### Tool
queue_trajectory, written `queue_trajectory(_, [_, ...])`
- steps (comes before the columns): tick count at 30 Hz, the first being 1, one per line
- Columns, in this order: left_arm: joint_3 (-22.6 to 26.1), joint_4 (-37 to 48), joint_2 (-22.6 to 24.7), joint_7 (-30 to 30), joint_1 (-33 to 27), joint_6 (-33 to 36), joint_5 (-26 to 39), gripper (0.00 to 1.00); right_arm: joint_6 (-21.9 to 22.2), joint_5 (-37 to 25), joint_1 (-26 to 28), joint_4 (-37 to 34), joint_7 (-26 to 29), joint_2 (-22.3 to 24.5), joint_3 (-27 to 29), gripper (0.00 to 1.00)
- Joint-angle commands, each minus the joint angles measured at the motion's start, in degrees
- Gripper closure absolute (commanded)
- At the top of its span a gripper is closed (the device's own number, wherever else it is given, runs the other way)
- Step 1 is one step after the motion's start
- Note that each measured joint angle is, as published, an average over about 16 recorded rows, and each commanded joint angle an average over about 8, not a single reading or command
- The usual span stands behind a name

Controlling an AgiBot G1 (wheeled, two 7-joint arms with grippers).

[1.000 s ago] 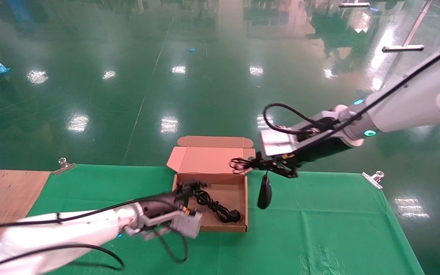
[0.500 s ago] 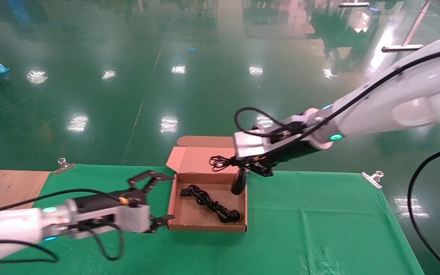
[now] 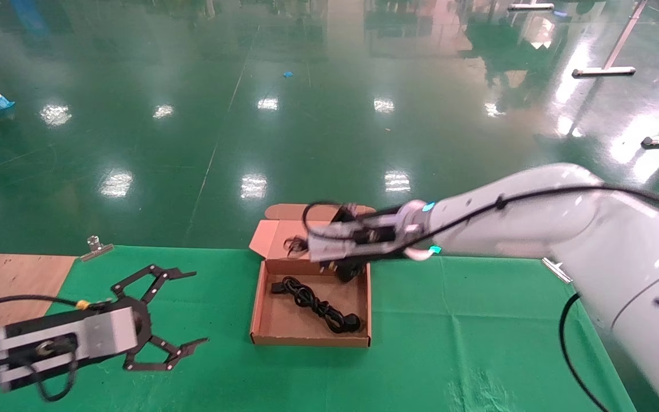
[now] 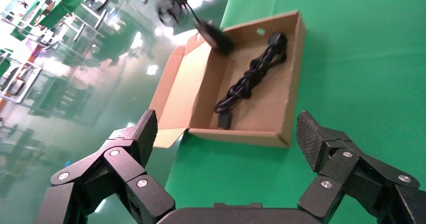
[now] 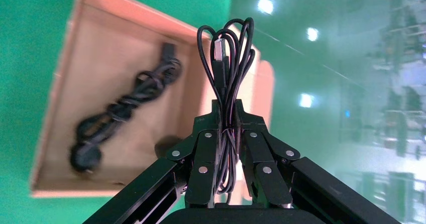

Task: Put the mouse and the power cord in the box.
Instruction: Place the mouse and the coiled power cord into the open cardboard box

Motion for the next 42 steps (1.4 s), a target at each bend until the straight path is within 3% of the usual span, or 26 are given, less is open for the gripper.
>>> queue_trajectory(1, [-0.23, 0.96, -0.67, -0.71, 0.05, 1.3, -0.63, 0.0, 1.34, 0.87, -1.06, 1.53, 1.18, -0.03, -1.81, 1.0])
queue_trajectory(16, [0.09, 5.29, 0.03, 1.57, -1.98, 3.2, -0.22, 0.0, 6.4, 2.67, -4.44, 5.08, 5.33, 0.12, -14.3, 0.99])
queue_trajectory(24, [0.2, 6.8, 0.28, 2.37, -2.68, 3.79, -0.06, 0.0, 8.1, 2.84, -4.41, 6.5, 6.1, 0.23, -17.9, 0.0])
queue_trajectory(42, [0.22, 7.29, 0.33, 2.59, -2.89, 4.0, -0.04, 0.0, 8.92, 2.93, -4.36, 7.04, 6.16, 0.25, -18.86, 0.0])
